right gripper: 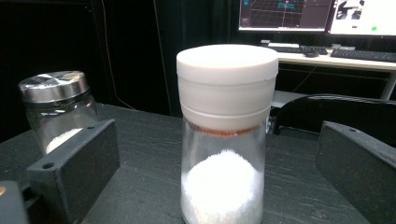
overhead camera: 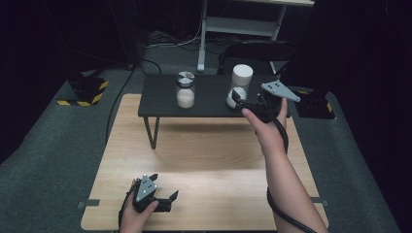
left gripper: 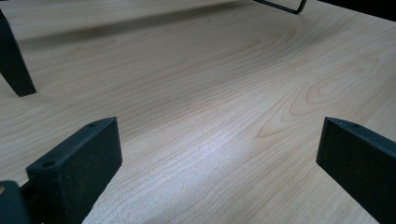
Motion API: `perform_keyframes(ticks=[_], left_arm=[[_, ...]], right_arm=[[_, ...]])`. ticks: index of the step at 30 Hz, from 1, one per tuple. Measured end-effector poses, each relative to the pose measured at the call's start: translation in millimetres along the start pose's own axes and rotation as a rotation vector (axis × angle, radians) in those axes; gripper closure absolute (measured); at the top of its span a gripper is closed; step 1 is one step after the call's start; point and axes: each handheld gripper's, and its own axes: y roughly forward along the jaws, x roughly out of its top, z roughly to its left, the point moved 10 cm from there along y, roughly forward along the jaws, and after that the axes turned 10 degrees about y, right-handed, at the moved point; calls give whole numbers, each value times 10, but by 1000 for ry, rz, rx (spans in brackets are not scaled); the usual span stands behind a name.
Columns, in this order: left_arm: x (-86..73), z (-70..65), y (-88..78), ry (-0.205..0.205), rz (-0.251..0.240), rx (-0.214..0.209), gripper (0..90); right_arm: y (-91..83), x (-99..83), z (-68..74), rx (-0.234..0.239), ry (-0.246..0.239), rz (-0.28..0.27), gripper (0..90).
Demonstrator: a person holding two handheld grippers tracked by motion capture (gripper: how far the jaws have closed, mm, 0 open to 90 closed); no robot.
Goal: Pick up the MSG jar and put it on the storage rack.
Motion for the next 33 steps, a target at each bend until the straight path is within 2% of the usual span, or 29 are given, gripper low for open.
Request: perform_keyframes(ticks=[15,33], left_arm=[[3,-5,0,8,2,0,3],[-2,-4,-8,10,-4,1,3]], right_arm=[[-209,-163,10,30,-13,-11,0],[-504,-566,-92,60,-21,-3,0]])
